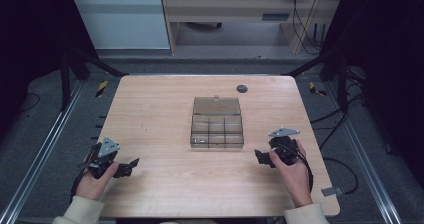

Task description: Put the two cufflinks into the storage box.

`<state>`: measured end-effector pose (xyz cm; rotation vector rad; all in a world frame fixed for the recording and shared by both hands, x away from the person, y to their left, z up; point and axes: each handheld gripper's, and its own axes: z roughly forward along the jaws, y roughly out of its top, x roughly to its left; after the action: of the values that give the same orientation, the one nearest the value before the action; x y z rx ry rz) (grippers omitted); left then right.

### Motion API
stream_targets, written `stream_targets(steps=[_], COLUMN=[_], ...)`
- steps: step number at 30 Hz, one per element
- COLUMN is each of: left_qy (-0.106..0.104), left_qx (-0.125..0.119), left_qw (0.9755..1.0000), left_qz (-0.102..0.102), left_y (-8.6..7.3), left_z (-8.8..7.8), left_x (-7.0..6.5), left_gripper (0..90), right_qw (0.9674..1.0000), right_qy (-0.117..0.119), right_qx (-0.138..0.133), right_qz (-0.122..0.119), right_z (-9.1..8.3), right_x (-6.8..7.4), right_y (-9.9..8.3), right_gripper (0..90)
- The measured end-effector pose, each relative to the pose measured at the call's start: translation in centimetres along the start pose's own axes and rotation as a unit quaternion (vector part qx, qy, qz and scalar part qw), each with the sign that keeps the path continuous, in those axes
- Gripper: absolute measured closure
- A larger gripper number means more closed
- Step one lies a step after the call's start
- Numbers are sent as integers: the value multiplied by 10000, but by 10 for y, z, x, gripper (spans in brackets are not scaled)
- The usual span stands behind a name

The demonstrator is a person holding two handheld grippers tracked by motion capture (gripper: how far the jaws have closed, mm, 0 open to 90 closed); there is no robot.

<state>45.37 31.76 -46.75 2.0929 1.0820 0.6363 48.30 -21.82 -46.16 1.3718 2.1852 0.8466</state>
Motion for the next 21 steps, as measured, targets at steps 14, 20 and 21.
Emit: stream_targets(steps=[14, 20, 21], left_qy=[137, 160, 167], left_qx=[31, 117, 116], left_qw=[9998, 9997, 9997], left_qz=[-119, -125, -140], left_y=[-1, -1, 0], left_z=[5, 10, 11], left_x=[12, 18, 19], left_gripper=[55, 55, 57], right_qw=[9987, 9976, 9973], right_qy=[-362, -424, -433], right_qx=[121, 190, 177], right_qz=[327, 516, 570], right_z=[6, 6, 6], right_x=[-25, -33, -34], right_y=[-20, -27, -28], right_gripper=[86, 86, 86])
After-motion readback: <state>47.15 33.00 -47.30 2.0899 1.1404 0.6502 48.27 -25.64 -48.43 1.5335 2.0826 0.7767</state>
